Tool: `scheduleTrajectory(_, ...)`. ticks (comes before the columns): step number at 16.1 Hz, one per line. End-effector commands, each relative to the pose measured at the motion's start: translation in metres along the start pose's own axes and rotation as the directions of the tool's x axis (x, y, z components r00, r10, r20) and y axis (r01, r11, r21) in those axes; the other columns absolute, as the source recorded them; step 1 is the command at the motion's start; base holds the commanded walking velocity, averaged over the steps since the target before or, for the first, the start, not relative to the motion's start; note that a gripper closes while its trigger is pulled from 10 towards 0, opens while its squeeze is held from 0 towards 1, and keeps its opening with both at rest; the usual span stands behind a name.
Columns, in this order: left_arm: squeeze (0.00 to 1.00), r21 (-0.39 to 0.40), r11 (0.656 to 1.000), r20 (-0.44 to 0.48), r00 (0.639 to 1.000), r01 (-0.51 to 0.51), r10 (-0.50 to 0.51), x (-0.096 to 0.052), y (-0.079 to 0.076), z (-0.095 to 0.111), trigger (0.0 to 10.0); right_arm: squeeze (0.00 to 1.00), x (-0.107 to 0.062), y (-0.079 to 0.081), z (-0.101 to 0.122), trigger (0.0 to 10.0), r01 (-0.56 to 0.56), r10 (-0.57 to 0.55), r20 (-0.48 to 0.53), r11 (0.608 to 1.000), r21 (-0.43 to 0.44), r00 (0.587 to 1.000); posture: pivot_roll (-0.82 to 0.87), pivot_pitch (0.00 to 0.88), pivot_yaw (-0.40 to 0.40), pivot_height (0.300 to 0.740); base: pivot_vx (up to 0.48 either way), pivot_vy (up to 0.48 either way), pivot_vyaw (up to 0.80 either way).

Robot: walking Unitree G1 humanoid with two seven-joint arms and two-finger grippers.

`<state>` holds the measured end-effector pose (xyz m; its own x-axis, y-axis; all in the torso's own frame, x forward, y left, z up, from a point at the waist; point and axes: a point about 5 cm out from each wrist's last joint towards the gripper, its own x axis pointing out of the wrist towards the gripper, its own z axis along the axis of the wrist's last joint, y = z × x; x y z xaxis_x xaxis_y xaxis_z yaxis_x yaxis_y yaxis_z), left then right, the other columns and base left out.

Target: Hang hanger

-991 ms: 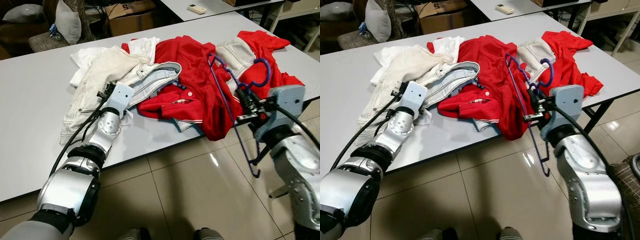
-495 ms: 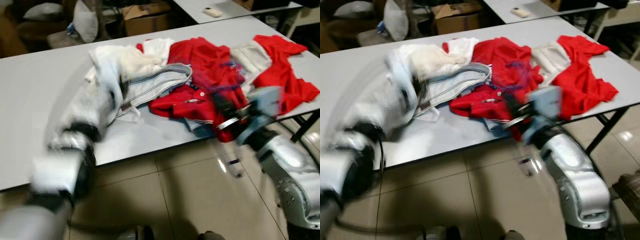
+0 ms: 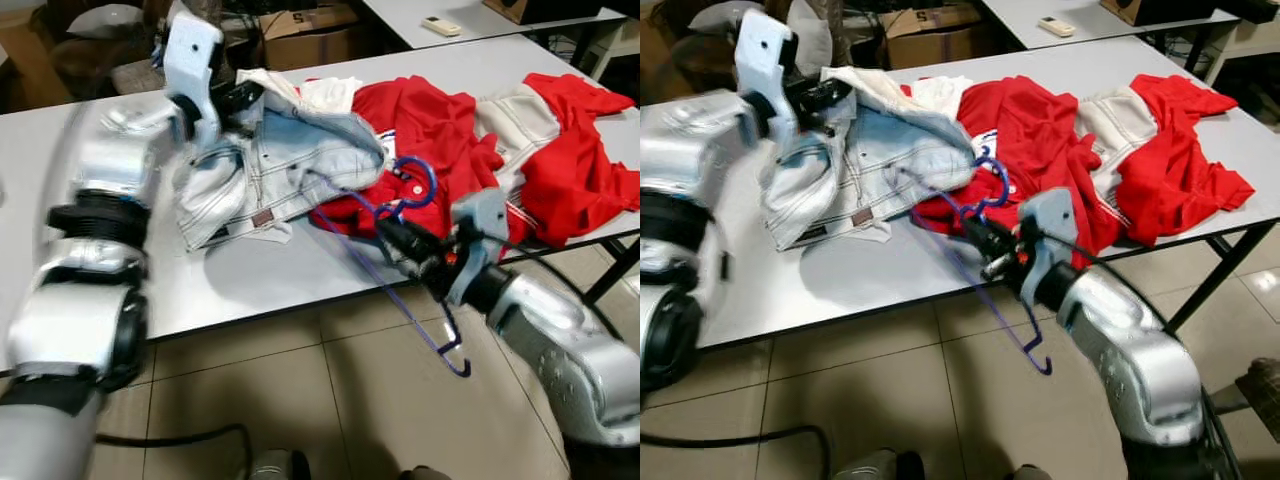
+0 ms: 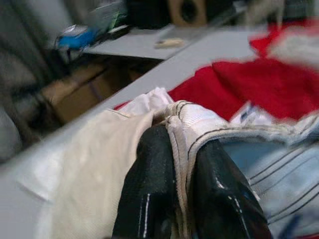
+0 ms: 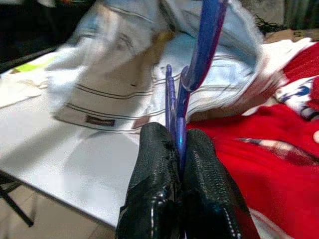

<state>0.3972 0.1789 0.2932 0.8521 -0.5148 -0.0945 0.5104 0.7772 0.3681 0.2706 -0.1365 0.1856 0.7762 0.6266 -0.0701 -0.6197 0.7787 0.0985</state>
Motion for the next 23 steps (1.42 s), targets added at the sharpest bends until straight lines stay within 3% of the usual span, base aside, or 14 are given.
scheduleTrajectory(1, 0.00, 0.182, 0.983, -0.029, 0.999, 0.034, -0.029, -0.007, 0.002, 0.011, 0.0, 0.00, 0.004, -0.007, 0.001, 10.0, 0.043, -0.043, -0.018, 0.999, 0.006, 0.999, -0.10, 0.000, 0.101, 0.740, 0.000, 0.000, 0.00)
scheduleTrajectory(4, 0.00, 0.419, 0.908, -0.153, 0.983, -0.025, 0.098, -0.043, 0.036, 0.012, 0.0, 0.00, 0.016, -0.036, 0.027, 10.0, 0.168, -0.167, 0.073, 0.986, -0.003, 0.983, -0.08, 0.000, 0.097, 0.740, 0.000, 0.000, 0.00)
scheduleTrajectory(5, 0.00, 0.442, 0.896, -0.164, 0.979, -0.033, 0.117, -0.047, 0.039, 0.013, 0.0, 0.00, 0.018, -0.039, 0.031, 10.0, 0.178, -0.176, 0.089, 0.984, -0.007, 0.980, -0.08, 0.000, 0.097, 0.740, 0.000, 0.000, 0.00)
scheduleTrajectory(6, 0.00, 0.549, 0.822, -0.166, 0.943, -0.153, 0.287, -0.074, 0.073, 0.023, 0.0, 0.00, 0.025, -0.052, 0.074, 10.0, 0.224, -0.216, 0.293, 0.975, 0.005, 0.931, -0.07, 0.000, 0.092, 0.740, 0.000, 0.000, 0.00)
scheduleTrajectory(7, 0.00, 0.578, 0.789, -0.165, 0.917, -0.208, 0.363, -0.089, 0.089, 0.028, 0.0, 0.00, 0.026, -0.058, 0.098, 10.0, 0.234, -0.234, 0.403, 0.971, 0.050, 0.885, -0.06, 0.000, 0.088, 0.740, 0.000, 0.000, 0.00)
scheduleTrajectory(8, 0.00, 0.568, 0.795, -0.177, 0.913, -0.211, 0.369, -0.095, 0.093, 0.028, 0.0, 0.00, 0.027, -0.060, 0.104, 10.0, 0.234, -0.239, 0.422, 0.970, 0.064, 0.875, -0.05, 0.000, 0.078, 0.740, 0.000, 0.000, 0.00)
scheduleTrajectory(11, 0.00, 0.411, 0.908, -0.251, 0.948, -0.080, 0.197, -0.098, 0.075, 0.007, 0.0, 0.00, 0.040, -0.059, 0.092, 10.0, 0.216, -0.213, 0.342, 0.976, 0.029, 0.915, -0.03, 0.000, 0.056, 0.740, 0.000, 0.000, 0.00)
scheduleTrajectory(12, 0.00, 0.281, 0.959, -0.233, 0.972, 0.043, 0.024, -0.087, 0.049, -0.001, 0.0, 0.00, 0.049, -0.055, 0.079, 10.0, 0.196, -0.198, 0.303, 0.980, 0.038, 0.932, -0.03, 0.000, 0.051, 0.740, 0.000, 0.000, 0.00)
scheduleTrajectory(13, 0.00, 0.181, 0.976, -0.186, 0.978, 0.125, -0.090, -0.078, 0.027, -0.002, 0.0, 0.00, 0.054, -0.052, 0.070, 10.0, 0.181, -0.193, 0.277, 0.981, 0.067, 0.941, -0.02, 0.000, 0.052, 0.740, 0.000, 0.000, 0.00)
scheduleTrajectory(15, 0.00, 0.023, 0.968, -0.065, 0.967, 0.250, -0.248, -0.062, -0.006, 0.005, 0.0, 0.00, 0.063, -0.049, 0.055, 10.0, 0.186, -0.210, 0.226, 0.975, 0.124, 0.951, -0.03, 0.000, 0.062, 0.740, 0.000, 0.000, 0.00)
scheduleTrajectory(17, 0.00, -0.108, 0.983, 0.130, 0.983, 0.146, -0.132, -0.044, -0.006, 0.034, 0.0, 0.00, 0.068, -0.046, 0.043, 10.0, 0.161, -0.190, 0.157, 0.971, 0.177, 0.969, -0.03, 0.000, 0.080, 0.740, 0.000, 0.000, 0.00)
scheduleTrajectory(19, 0.00, -0.236, 0.964, 0.287, 0.956, 0.122, -0.051, -0.038, 0.004, 0.066, 0.0, 0.00, 0.071, -0.037, 0.037, 10.0, 0.100, -0.147, 0.155, 0.956, 0.278, 0.977, -0.04, 0.000, 0.102, 0.740, 0.000, 0.000, 0.00)
scheduleTrajectory(22, 0.00, -0.268, 0.927, 0.271, 0.944, 0.262, -0.189, -0.037, -0.015, 0.071, 0.0, 0.00, 0.078, -0.037, 0.039, 10.0, 0.080, -0.226, 0.229, 0.855, 0.512, 0.947, -0.04, 0.000, 0.110, 0.740, 0.000, 0.000, 0.00)
scheduleTrajectory(23, 0.00, -0.265, 0.916, 0.226, 0.943, 0.300, -0.244, -0.035, -0.025, 0.064, 0.0, 0.00, 0.082, -0.037, 0.039, 10.0, 0.052, -0.264, 0.252, 0.780, 0.624, 0.931, -0.03, 0.000, 0.112, 0.740, 0.000, 0.000, 0.00)
